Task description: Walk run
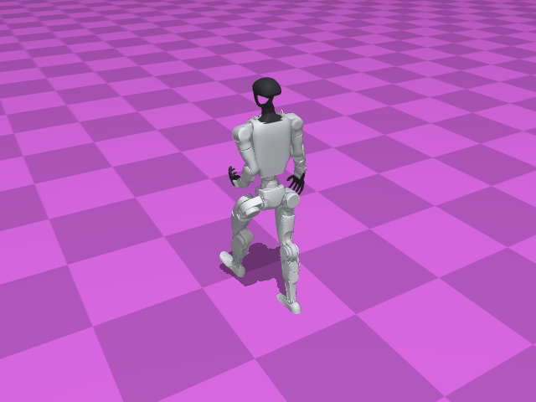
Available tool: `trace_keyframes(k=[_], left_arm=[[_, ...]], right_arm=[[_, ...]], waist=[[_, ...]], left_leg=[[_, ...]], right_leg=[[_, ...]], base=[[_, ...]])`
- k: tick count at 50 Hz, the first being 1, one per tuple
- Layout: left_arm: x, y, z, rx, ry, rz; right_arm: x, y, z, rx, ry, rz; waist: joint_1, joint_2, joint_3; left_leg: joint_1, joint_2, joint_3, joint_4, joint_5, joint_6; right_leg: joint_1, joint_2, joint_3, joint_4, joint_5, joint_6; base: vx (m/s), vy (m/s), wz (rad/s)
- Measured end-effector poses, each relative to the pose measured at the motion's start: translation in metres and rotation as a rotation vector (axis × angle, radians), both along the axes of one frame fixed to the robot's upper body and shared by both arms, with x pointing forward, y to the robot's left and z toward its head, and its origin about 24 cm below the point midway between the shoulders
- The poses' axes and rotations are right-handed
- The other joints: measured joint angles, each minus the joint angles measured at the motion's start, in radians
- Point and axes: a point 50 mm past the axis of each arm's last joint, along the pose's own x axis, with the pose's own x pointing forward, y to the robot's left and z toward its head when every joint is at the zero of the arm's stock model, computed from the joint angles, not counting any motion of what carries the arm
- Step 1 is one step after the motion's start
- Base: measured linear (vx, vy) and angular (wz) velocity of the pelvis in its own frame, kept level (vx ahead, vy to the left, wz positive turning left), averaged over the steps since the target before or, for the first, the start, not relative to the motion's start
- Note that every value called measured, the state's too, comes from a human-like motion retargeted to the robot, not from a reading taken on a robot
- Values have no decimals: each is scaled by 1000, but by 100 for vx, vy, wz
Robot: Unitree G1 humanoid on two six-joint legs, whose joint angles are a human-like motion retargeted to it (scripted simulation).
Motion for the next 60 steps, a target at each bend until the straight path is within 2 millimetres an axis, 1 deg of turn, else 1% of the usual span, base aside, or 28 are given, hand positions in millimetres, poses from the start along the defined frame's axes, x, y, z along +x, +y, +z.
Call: trace_keyframes(k=[3,5,8,10,12,13,15,18,20,22,25,28,30,32,35,37,38,39,40,42,43,45,47,48,51,53,57,60], left_arm=[[-5,5,-1,1,7,37],[-7,7,-3,-2,21,45],[-12,9,-8,2,51,44],[-12,12,-8,14,53,46],[-7,18,-6,31,34,25],[-4,20,-5,40,22,13],[5,27,-1,59,-5,-4],[22,31,4,64,-39,-12],[32,31,9,76,-70,-17],[38,30,16,87,-108,-29],[49,31,25,91,-162,-53],[58,36,32,95,-201,-70],[63,39,35,97,-214,-70],[64,40,36,91,-216,-60],[63,37,34,68,-205,-43],[58,32,29,44,-185,-35],[55,29,26,30,-171,-34],[51,26,22,14,-154,-35],[47,23,19,-3,-136,-37],[36,20,10,-20,-94,-44],[30,17,6,-27,-70,-54],[19,11,0,-32,-35,-57],[15,10,-2,-28,-21,-62],[14,11,-2,-24,-21,-72],[12,13,-3,-13,-21,-104],[10,16,-2,-1,-25,-102],[5,23,0,28,-35,-84],[3,27,2,39,-36,-62]], right_arm=[[-11,5,-4,24,33,-6],[-26,9,-9,38,82,-11],[-64,17,-17,43,188,-20],[-92,24,-21,45,270,-35],[-118,33,-23,64,355,-71],[-130,37,-23,84,399,-86],[-148,45,-23,143,481,-99],[-164,50,-22,225,570,-112],[-173,52,-21,257,586,-125],[-182,53,-19,261,588,-142],[-196,53,-17,237,606,-192],[-205,56,-15,230,637,-260],[-209,61,-14,255,656,-293],[-211,64,-13,287,666,-306],[-211,64,-13,311,671,-304],[-209,62,-14,298,667,-296],[-209,61,-14,286,662,-295],[-207,60,-14,270,654,-294],[-205,58,-15,254,644,-293],[-200,55,-16,235,623,-288],[-196,54,-17,230,611,-291],[-182,48,-18,221,581,-280],[-161,42,-21,208,527,-245],[-148,39,-22,196,494,-226],[-105,27,-22,139,377,-160],[-76,21,-20,97,286,-100],[-20,11,-9,32,104,6],[16,4,3,-2,-12,59]], waist=[[43,-34,1],[64,-42,-9],[74,-46,-35],[57,-51,-35],[29,-29,-15],[21,-25,-4],[29,21,1],[27,50,26],[-27,83,42],[-87,108,53],[-152,102,68],[-193,67,92],[-205,61,106],[-202,70,108],[-197,86,96],[-211,103,81],[-227,111,74],[-246,119,67],[-268,127,59],[-269,139,48],[-276,147,52],[-267,129,50],[-254,91,47],[-253,80,44],[-232,61,46],[-176,31,49],[-74,-7,55],[-25,5,72]], left_leg=[[25,13,59,-25,-13,-2],[46,35,127,34,-8,-4],[75,8,41,59,98,6],[75,-19,-70,120,76,31],[105,-6,-101,177,17,32],[152,6,-52,176,-7,37],[221,59,-40,149,-42,24],[290,50,-52,134,-80,8],[351,52,-55,99,-90,-2],[402,41,-78,74,-106,-8],[477,-7,-100,51,-138,-14],[564,-61,-116,44,-179,-26],[619,-68,-124,39,-203,-46],[663,-59,-114,36,-218,-74],[706,-49,-106,51,-214,-121],[720,-29,-113,74,-163,-166],[730,-17,-123,91,-121,-195],[734,0,-135,115,-64,-229],[734,18,-148,144,3,-266],[719,53,-143,236,189,-337],[695,73,-172,320,299,-381],[614,64,-211,524,447,-447],[527,37,-212,702,557,-431],[482,54,-190,757,541,-397],[343,120,-124,877,361,-294],[254,102,-98,877,270,-256],[122,86,-37,682,130,-184],[78,72,-40,418,118,-143]], right_leg=[[50,-3,23,36,24,10],[75,3,25,71,81,38],[95,-15,-47,151,305,116],[77,-14,-17,266,506,185],[-6,31,-7,483,623,223],[-58,25,-30,625,646,231],[-135,77,-17,717,624,240],[-264,120,64,797,456,240],[-337,112,60,768,345,236],[-399,59,30,671,256,233],[-447,-45,20,429,240,281],[-475,-139,26,196,218,309],[-503,-151,52,63,181,296],[-521,-144,65,-53,139,324],[-523,-139,11,-85,141,321],[-523,-134,-63,-14,144,230],[-519,-150,-147,7,171,231],[-509,-142,-137,20,208,223],[-497,-122,-79,28,250,211],[-472,-86,25,63,237,164],[-457,-92,9,86,221,147],[-411,-90,13,100,187,91],[-360,-99,-16,89,167,47],[-342,-87,6,86,152,29],[-287,-61,10,73,126,6],[-246,-54,27,54,121,-1],[-173,-18,77,30,101,-17],[-116,35,95,21,79,-33]], base=[[96,-8,-49],[94,-2,-35],[120,4,-3],[111,1,43],[101,-7,65],[87,-11,25],[74,-10,-34],[77,-2,-11],[75,4,101],[75,-1,117],[74,-9,82],[73,-19,46],[80,-24,11],[95,-32,-19],[78,-26,1],[79,-27,58],[103,-40,99],[95,-37,123],[91,-41,88],[114,-56,44],[119,-55,35],[103,-46,3],[75,-38,-11],[64,-36,16],[63,-36,-2],[87,-41,-114],[63,-27,-116],[76,-22,-70]])
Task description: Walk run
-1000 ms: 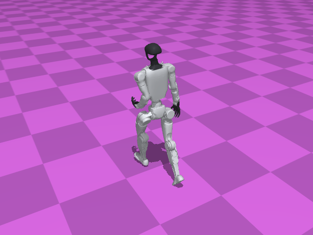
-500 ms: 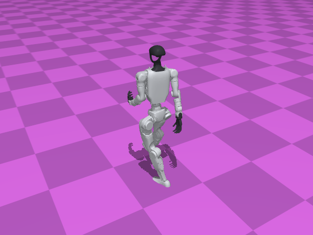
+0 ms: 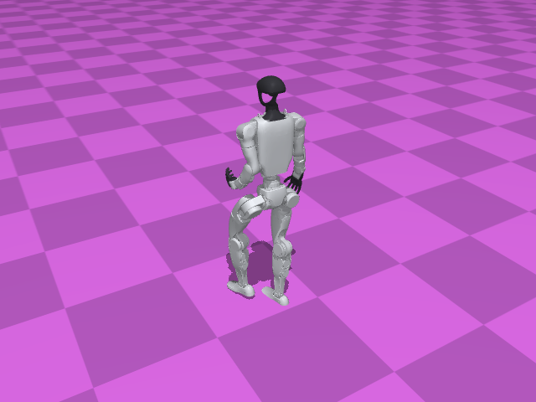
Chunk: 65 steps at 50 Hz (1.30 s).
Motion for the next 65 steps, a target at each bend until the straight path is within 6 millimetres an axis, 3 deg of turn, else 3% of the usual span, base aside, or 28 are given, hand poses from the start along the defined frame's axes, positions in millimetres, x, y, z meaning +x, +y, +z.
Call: trace_keyframes(k=[3,5,7,9,10,12,14,17,19,20,22,25,28,31,35,37,40,42,43,45,48,51,53,57,59,62,65], left_arm=[[-4,2,0,7,8,33],[-5,5,-1,9,17,56],[-9,8,-2,12,26,72],[-9,12,-3,17,31,78],[-9,13,-3,21,35,78],[-12,18,-5,34,47,85],[-17,22,-7,44,64,102],[-16,27,-9,47,79,131],[-8,27,-8,50,72,131],[-4,26,-7,49,64,126],[9,24,-3,47,39,123],[27,13,5,32,-9,107],[42,4,16,21,-75,73],[56,-3,27,-1,-131,40],[71,-6,39,-25,-186,4],[76,-6,43,-25,-208,-6],[77,-6,46,-27,-225,-13],[75,-9,44,-40,-220,-15],[72,-10,42,-49,-212,-14],[66,-14,36,-72,-183,-13],[52,-16,23,-94,-116,-6],[39,-23,12,-98,-53,4],[35,-24,9,-91,-31,21],[28,-18,6,-75,-23,11],[22,-14,5,-65,-20,20],[15,-6,4,-50,-17,35],[10,-1,2,-40,-5,48]], right_arm=[[24,-7,11,-23,-74,35],[34,-11,16,-36,-108,45],[33,-11,17,-43,-120,37],[26,-9,13,-37,-111,20],[20,-7,11,-30,-98,9],[0,0,1,1,-36,-3],[-28,11,-10,33,53,-9],[-73,27,-22,52,197,-31],[-102,33,-25,62,290,-48],[-115,34,-26,70,338,-51],[-139,41,-27,99,428,-42],[-174,44,-25,109,519,-77],[-206,48,-20,126,578,-160],[-235,53,-14,154,644,-259],[-260,63,-7,202,707,-395],[-265,68,-6,224,721,-434],[-268,72,-5,247,730,-445],[-266,72,-6,250,731,-433],[-264,71,-7,248,730,-425],[-259,69,-8,240,721,-416],[-244,64,-12,227,681,-399],[-214,54,-19,221,610,-386],[-183,42,-24,203,536,-345],[-106,17,-24,113,343,-243],[-66,8,-19,67,233,-179],[-8,0,-4,26,65,-91],[40,-1,15,11,-91,-32]], waist=[[24,6,6],[46,0,3],[57,-10,0],[77,-24,-8],[89,-32,-17],[133,-53,-38],[160,-82,-54],[128,-97,-58],[99,-77,-50],[83,-77,-44],[102,-17,-52],[66,37,-45],[-20,79,-35],[-69,73,-22],[-109,34,8],[-122,36,20],[-127,51,19],[-142,60,14],[-147,66,6],[-180,76,-13],[-209,82,-41],[-205,71,-37],[-192,41,-38],[-182,21,-35],[-141,-3,-30],[-58,-31,-23],[3,-32,-13]], left_leg=[[-24,-27,30,-250,-63,61],[-44,-79,-12,-394,-115,43],[-42,-92,13,-463,-155,-3],[-39,-91,46,-435,-135,45],[-37,-87,71,-400,-116,96],[-21,-63,120,-365,-65,104],[-17,-90,8,-324,-26,108],[-9,-106,-85,-234,-78,130],[59,-84,-51,-226,-120,138],[105,-101,-43,-233,-143,143],[145,-43,-76,-255,-167,122],[227,-15,-61,-291,-187,106],[299,-26,-108,-328,-204,103],[376,-64,-113,-353,-234,95],[494,-121,-124,-376,-277,70],[547,-116,-129,-383,-295,46],[604,-93,-112,-382,-304,0],[628,-82,-123,-362,-282,-32],[635,-75,-127,-349,-259,-51],[649,-53,-144,-314,-180,-98],[634,-11,-137,-192,59,-168],[534,28,-138,92,298,-241],[445,34,-112,287,404,-220],[283,78,-60,459,242,-130],[209,40,-48,447,163,-109],[103,-6,-21,344,39,-71],[41,-10,7,128,-11,-29]], right_leg=[[59,30,-2,-4,-25,-14],[96,34,-7,-5,-36,-17],[134,37,-16,4,-36,-14],[160,38,-14,27,-12,-1],[168,37,-12,40,7,10],[188,26,-22,76,91,51],[195,-4,-46,141,246,122],[146,21,-17,334,505,271],[61,77,-16,555,574,342],[14,80,-28,686,575,373],[-48,121,-38,687,540,331],[-165,80,-99,732,378,271],[-268,37,-112,657,221,269],[-325,-46,-84,455,173,310],[-362,-188,-89,157,134,335],[-387,-205,-79,27,101,330],[-402,-201,-78,-118,59,372],[-397,-195,-81,-82,70,338],[-397,-192,-104,-43,72,295],[-392,-218,-229,2,133,284],[-357,-167,-59,46,192,248],[-291,-171,-72,69,145,201],[-239,-194,-162,56,126,175],[-160,-145,-125,24,90,140],[-118,-142,-129,4,86,135],[-68,-111,-68,-15,75,116],[-16,-71,-42,-27,53,98]], base=[[86,-17,-41],[84,-14,-45],[82,-12,-33],[106,-11,-38],[104,-10,-63],[109,-7,-102],[111,-5,-79],[95,-10,22],[97,-13,67],[87,-11,20],[100,-7,-57],[78,1,31],[74,-5,119],[73,-12,62],[78,-25,37],[65,-23,29],[90,-39,7],[88,-40,33],[91,-42,60],[90,-43,98],[94,-56,71],[83,-51,25],[70,-47,-20],[64,-41,-20],[74,-41,-128],[62,-26,-161],[71,-25,-111]])
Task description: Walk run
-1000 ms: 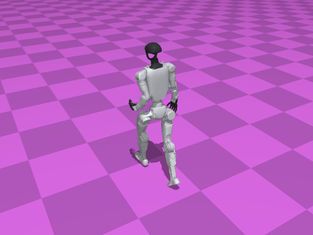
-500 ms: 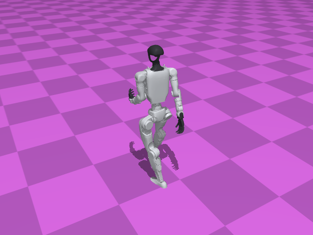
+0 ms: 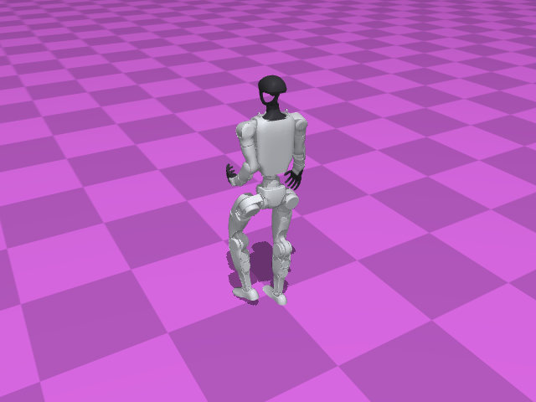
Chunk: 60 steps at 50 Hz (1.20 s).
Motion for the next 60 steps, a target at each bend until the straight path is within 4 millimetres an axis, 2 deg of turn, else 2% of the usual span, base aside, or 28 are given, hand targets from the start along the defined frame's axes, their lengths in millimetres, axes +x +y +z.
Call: trace_keyframes(k=[2,5,8,10,12,13,15,17,19,20,22,23,25,28,30,35,38,40,42,43,45,47,48,50,52,55,57,60], left_arm=[[-1,0,-1,-6,7,17],[-3,-2,-2,-25,18,52],[-3,-2,-3,-41,24,73],[-3,-2,-4,-42,31,78],[-3,-2,-4,-36,39,74],[-3,-1,-5,-30,43,72],[-5,-1,-6,-17,52,64],[-5,0,-7,-14,55,66],[2,2,-5,-18,43,63],[7,3,-3,-20,31,58],[18,3,2,-20,0,41],[24,2,5,-21,-14,33],[34,-1,8,-26,-29,24],[44,-7,17,-15,-71,3],[49,-11,24,-1,-109,-20],[58,-12,39,17,-191,-59],[61,-11,42,13,-210,-70],[62,-10,43,9,-216,-65],[60,-9,42,4,-212,-51],[58,-9,41,-3,-209,-42],[53,-14,36,-30,-184,-29],[47,-22,29,-71,-142,-18],[45,-24,27,-87,-123,-10],[40,-26,22,-93,-97,0],[32,-30,18,-83,-76,-23],[30,-29,16,-71,-66,-32],[30,-25,16,-61,-74,-53],[29,-21,15,-54,-71,-57]], right_arm=[[25,0,13,-9,-94,21],[48,0,29,-18,-214,32],[54,5,34,-11,-288,24],[46,9,28,0,-282,15],[28,14,16,14,-229,9],[15,16,8,19,-194,5],[-19,22,-8,17,-106,-32],[-61,30,-24,16,24,-109],[-104,40,-35,35,163,-205],[-124,44,-37,52,228,-255],[-159,50,-40,98,345,-320],[-176,53,-41,123,406,-336],[-208,58,-40,158,525,-346],[-242,61,-36,161,625,-326],[-259,60,-32,149,665,-311],[-282,61,-26,142,717,-339],[-283,67,-27,174,710,-391],[-278,68,-28,194,692,-408],[-269,67,-30,201,671,-388],[-261,65,-32,203,658,-365],[-247,59,-35,194,629,-317],[-233,51,-37,163,586,-278],[-226,47,-38,143,561,-262],[-212,39,-39,108,515,-245],[-202,34,-39,99,490,-265],[-174,23,-39,103,458,-257],[-148,16,-37,98,426,-247],[-104,5,-32,60,319,-220]], waist=[[24,11,11],[51,17,18],[57,9,16],[67,0,15],[82,-15,-1],[97,-21,-13],[139,-35,-35],[142,-57,-49],[114,-55,-40],[94,-43,-30],[92,-22,-17],[103,-2,-17],[118,23,-14],[46,75,-1],[-7,102,5],[-97,74,32],[-115,60,59],[-86,55,61],[-64,41,60],[-68,39,58],[-87,57,46],[-130,79,31],[-153,89,23],[-142,100,4],[-140,111,7],[-102,51,-2],[-105,49,-4],[-118,47,5]], left_leg=[[-19,-3,16,-173,-5,39],[-45,-44,21,-399,-80,72],[-60,-86,37,-560,-156,40],[-49,-93,72,-585,-176,37],[-37,-88,107,-534,-128,128],[-31,-79,137,-513,-113,147],[-32,-97,40,-494,-35,166],[-29,-128,-47,-448,-38,199],[-25,-130,-110,-384,-86,207],[-9,-116,-111,-359,-112,206],[57,-81,-68,-367,-147,203],[81,-63,-84,-375,-164,193],[123,-44,-88,-385,-186,178],[201,-35,-118,-434,-194,167],[245,-41,-148,-457,-205,161],[362,-114,-178,-483,-259,148],[449,-123,-193,-493,-293,126],[496,-113,-152,-504,-314,103],[534,-125,-126,-500,-329,82],[544,-130,-127,-492,-330,72],[559,-110,-125,-473,-309,39],[572,-87,-137,-436,-240,-11],[571,-72,-146,-404,-189,-44],[557,-46,-133,-318,-40,-114],[497,-25,-193,-142,147,-200],[375,-69,-171,144,333,-284],[284,0,-133,290,308,-233],[162,55,-109,375,163,-101]], right_leg=[[35,34,16,-2,-20,-14],[86,66,18,-1,-50,-33],[126,78,-1,13,-72,-52],[153,87,-2,37,-76,-62],[167,83,-20,68,-45,-50],[173,82,-26,86,-16,-36],[185,63,-67,138,85,18],[174,53,-71,236,270,125],[114,104,-38,405,431,256],[69,149,-33,510,484,314],[-16,186,-43,691,514,374],[-51,199,-45,719,490,358],[-130,169,-76,779,382,269],[-232,123,-104,754,251,222],[-290,75,-103,678,157,197],[-342,-79,-19,267,96,195],[-363,-132,-19,30,32,192],[-376,-124,-8,-104,9,268],[-391,-134,-71,-73,13,296],[-401,-113,3,-29,25,262],[-402,-110,-50,46,3,196],[-377,-130,-136,62,74,217],[-361,-113,-88,63,110,218],[-344,-72,15,91,115,163],[-310,-72,9,115,95,126],[-245,-129,-96,118,66,79],[-207,-90,-59,111,37,47],[-142,-73,-84,86,18,31]], base=[[61,-18,-64],[82,-19,-44],[79,-15,-16],[68,-12,-17],[98,-10,-35],[114,-9,-62],[105,-7,-75],[99,-5,-13],[103,-8,76],[71,-18,95],[71,-21,37],[81,-15,-22],[73,-4,-22],[77,-2,97],[70,-1,120],[65,-13,75],[75,-29,35],[71,-29,-55],[78,-34,-59],[83,-31,-4],[80,-23,54],[97,-29,119],[103,-39,97],[88,-38,37],[84,-36,47],[72,-34,-3],[61,-33,52],[62,-31,46]])
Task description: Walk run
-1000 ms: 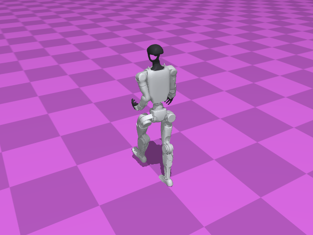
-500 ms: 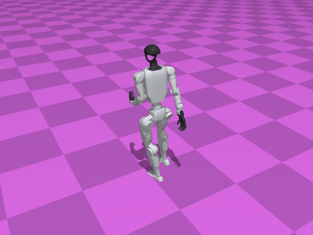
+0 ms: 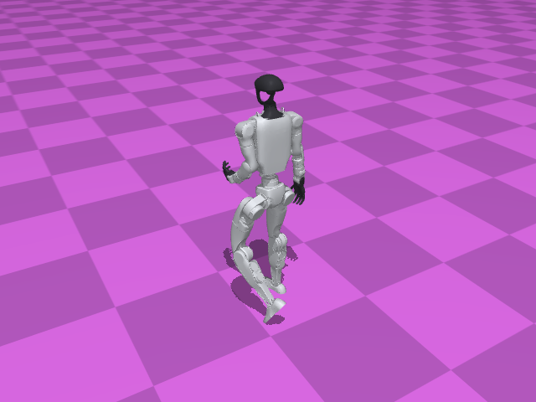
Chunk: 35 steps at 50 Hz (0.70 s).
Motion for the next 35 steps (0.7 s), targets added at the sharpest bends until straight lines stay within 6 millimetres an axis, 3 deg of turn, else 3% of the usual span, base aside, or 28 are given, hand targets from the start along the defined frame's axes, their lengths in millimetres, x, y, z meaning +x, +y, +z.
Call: trace_keyframes(k=[4,8,12,15,18,20,21,22,25,27,28,30,35], left_arm=[[-4,6,0,10,-1,29],[-6,9,1,14,-6,41],[-8,5,-1,-17,13,70],[-12,4,-5,-40,38,97],[-15,7,-7,-34,46,98],[-20,13,-9,-15,55,101],[-21,16,-10,-5,60,106],[-22,19,-11,3,66,112],[-16,21,-12,14,88,134],[-10,19,-8,42,75,126],[-5,17,-6,52,57,112],[4,12,-1,51,24,72],[19,-4,10,12,-44,-12]], right_arm=[[58,-7,15,-50,-212,62],[104,-14,36,-85,-401,135],[124,-22,49,-123,-471,173],[120,-21,46,-122,-448,173],[99,-15,34,-91,-374,168],[77,-6,22,-59,-299,179],[62,0,16,-49,-253,183],[47,5,10,-44,-208,179],[-8,18,-3,-78,-65,87],[-49,24,-6,-72,31,0],[-67,27,-7,-51,82,-31],[-105,33,-6,11,205,-81],[-178,57,5,178,420,-174]], waist=[[98,-41,4],[179,-46,16],[195,-17,25],[200,-16,19],[213,-44,-3],[255,-73,-19],[274,-90,-22],[285,-102,-23],[263,-79,-16],[230,-28,-23],[228,-9,-26],[238,25,-28],[199,98,-39]], left_leg=[[-129,-44,57,-132,-150,85],[-186,-64,130,-413,-210,143],[-195,-97,205,-684,-295,183],[-183,-120,324,-815,-364,167],[-130,-127,450,-852,-317,304],[-97,-113,496,-849,-255,341],[-107,-137,390,-843,-282,341],[-113,-154,310,-833,-303,341],[-77,-145,265,-811,-333,341],[-24,-131,232,-828,-359,340],[-8,-126,204,-830,-370,339],[21,-113,164,-830,-386,329],[100,-113,51,-860,-399,310]], right_leg=[[77,14,13,-48,-12,-16],[145,53,13,-74,-47,-29],[210,107,-28,-82,-95,-43],[251,127,-71,-77,-123,-48],[269,121,-93,-44,-129,-40],[290,105,-103,-7,-93,-12],[298,100,-106,17,-41,12],[302,94,-111,48,25,48],[267,98,-116,219,289,250],[183,180,-72,397,357,338],[137,223,-32,488,374,354],[55,275,36,636,284,327],[-94,188,34,693,106,169]], base=[[65,-27,-80],[55,-17,-52],[56,-12,27],[75,-11,32],[83,-10,9],[87,-22,-76],[88,-27,-81],[91,-10,-27],[72,13,85],[65,6,163],[71,10,135],[72,14,100],[75,14,148]])
